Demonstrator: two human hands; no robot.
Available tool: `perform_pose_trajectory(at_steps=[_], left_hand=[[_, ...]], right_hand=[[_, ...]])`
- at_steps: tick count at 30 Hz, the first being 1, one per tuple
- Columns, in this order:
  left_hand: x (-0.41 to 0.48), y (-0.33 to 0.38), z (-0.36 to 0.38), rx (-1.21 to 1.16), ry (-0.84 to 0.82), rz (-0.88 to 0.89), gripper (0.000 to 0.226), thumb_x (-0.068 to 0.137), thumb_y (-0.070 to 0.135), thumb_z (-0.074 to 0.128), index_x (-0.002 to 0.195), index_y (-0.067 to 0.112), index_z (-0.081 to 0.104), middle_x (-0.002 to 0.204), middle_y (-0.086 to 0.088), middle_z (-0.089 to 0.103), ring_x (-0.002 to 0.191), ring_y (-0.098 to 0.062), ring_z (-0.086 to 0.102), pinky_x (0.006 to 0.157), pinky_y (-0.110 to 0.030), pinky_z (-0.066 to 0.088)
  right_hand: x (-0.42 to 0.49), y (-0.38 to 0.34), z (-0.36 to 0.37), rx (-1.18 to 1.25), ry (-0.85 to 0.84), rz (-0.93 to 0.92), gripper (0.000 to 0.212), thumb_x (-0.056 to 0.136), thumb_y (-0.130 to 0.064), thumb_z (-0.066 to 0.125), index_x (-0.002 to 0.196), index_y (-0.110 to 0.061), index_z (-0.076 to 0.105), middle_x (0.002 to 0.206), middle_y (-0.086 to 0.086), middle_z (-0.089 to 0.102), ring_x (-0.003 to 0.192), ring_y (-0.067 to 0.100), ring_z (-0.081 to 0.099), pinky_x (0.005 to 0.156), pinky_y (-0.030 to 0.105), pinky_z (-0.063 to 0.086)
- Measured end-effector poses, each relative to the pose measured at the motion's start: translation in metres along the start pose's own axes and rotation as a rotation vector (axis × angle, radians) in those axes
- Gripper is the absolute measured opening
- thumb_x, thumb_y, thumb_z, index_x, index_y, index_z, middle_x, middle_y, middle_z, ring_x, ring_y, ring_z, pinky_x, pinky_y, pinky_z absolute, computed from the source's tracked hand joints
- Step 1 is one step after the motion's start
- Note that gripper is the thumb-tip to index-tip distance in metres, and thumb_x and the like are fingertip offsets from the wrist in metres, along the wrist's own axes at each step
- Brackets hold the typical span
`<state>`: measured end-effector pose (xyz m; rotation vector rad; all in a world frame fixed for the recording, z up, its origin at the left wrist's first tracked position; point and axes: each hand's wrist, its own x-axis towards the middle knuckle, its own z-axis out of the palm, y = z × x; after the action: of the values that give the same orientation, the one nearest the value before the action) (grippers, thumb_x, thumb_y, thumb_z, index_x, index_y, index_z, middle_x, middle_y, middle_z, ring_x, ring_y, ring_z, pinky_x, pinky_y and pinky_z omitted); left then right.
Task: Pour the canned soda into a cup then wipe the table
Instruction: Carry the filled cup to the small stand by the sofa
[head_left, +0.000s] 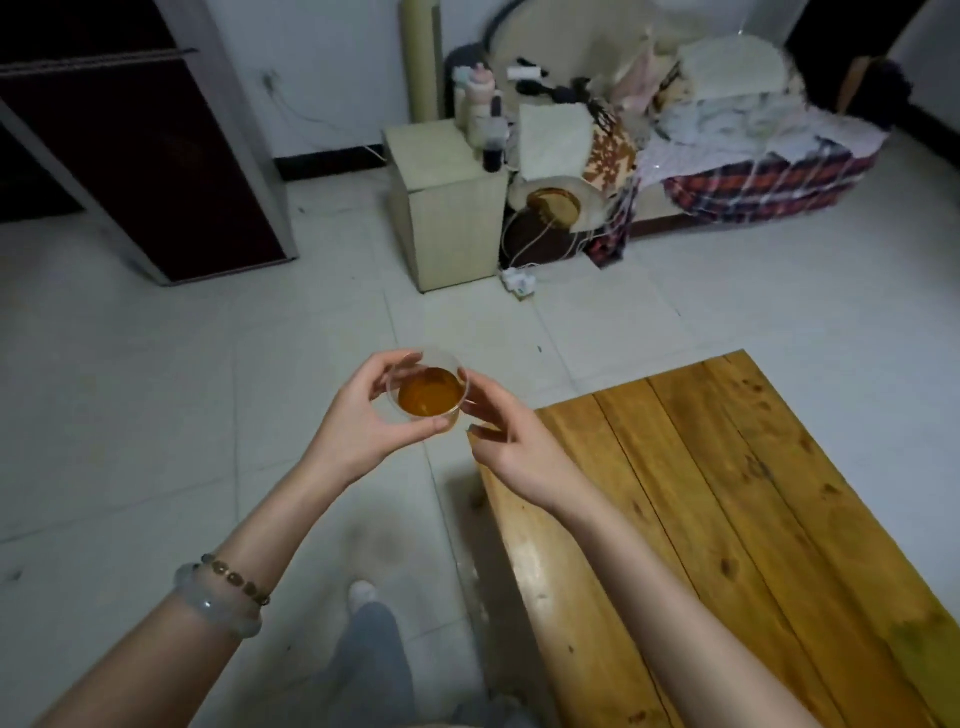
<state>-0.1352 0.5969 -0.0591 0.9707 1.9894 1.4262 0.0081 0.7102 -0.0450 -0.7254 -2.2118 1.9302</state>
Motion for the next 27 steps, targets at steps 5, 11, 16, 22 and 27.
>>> perform_pose_trajectory(at_steps=[5, 11, 16, 22, 27], left_hand=[[0.022, -0.020, -0.089, 0.000, 0.089, -0.028, 0.070, 0.046, 0.046, 0.088, 0.107, 0.040, 0.054, 0.117, 0.016, 0.062, 0.112, -0.004, 0.058, 0.101, -0.033, 0.045], [0.063, -0.041, -0.180, 0.019, 0.135, -0.012, 0.069, 0.051, 0.040, 0.088, 0.110, 0.041, 0.053, 0.119, 0.014, 0.062, 0.113, -0.003, 0.057, 0.103, -0.035, 0.043], [0.102, -0.051, -0.242, 0.054, 0.150, -0.023, 0.068, 0.054, 0.040, 0.086, 0.112, 0.041, 0.051, 0.120, 0.017, 0.061, 0.116, -0.005, 0.055, 0.103, -0.037, 0.043], [0.150, -0.065, -0.292, 0.040, 0.169, -0.021, 0.072, 0.052, 0.045, 0.086, 0.115, 0.035, 0.052, 0.121, 0.014, 0.061, 0.116, -0.005, 0.056, 0.104, -0.039, 0.043], [0.202, -0.084, -0.323, 0.043, 0.190, -0.040, 0.073, 0.054, 0.042, 0.087, 0.117, 0.037, 0.051, 0.121, 0.017, 0.060, 0.117, -0.005, 0.055, 0.102, -0.040, 0.045]], right_hand=[[0.068, -0.038, 0.053, 0.012, -0.082, -0.017, 0.072, 0.080, 0.016, 0.040, 0.138, -0.026, 0.039, 0.133, -0.007, 0.049, 0.124, 0.005, 0.045, 0.102, 0.021, 0.041], [0.157, -0.074, 0.112, 0.089, -0.114, -0.012, 0.065, 0.072, 0.007, 0.042, 0.129, -0.024, 0.046, 0.121, -0.012, 0.056, 0.119, 0.002, 0.050, 0.102, 0.024, 0.041], [0.223, -0.100, 0.140, 0.098, -0.145, 0.002, 0.063, 0.081, 0.018, 0.040, 0.129, -0.021, 0.050, 0.127, -0.005, 0.057, 0.118, -0.001, 0.051, 0.079, 0.010, 0.045], [0.294, -0.120, 0.156, 0.148, -0.188, 0.043, 0.060, 0.079, 0.020, 0.040, 0.124, -0.017, 0.054, 0.123, 0.002, 0.060, 0.119, 0.007, 0.053, 0.093, 0.027, 0.046], [0.362, -0.129, 0.158, 0.163, -0.219, 0.060, 0.064, 0.064, 0.002, 0.046, 0.125, -0.014, 0.055, 0.122, 0.003, 0.062, 0.118, 0.006, 0.054, 0.097, 0.031, 0.046]])
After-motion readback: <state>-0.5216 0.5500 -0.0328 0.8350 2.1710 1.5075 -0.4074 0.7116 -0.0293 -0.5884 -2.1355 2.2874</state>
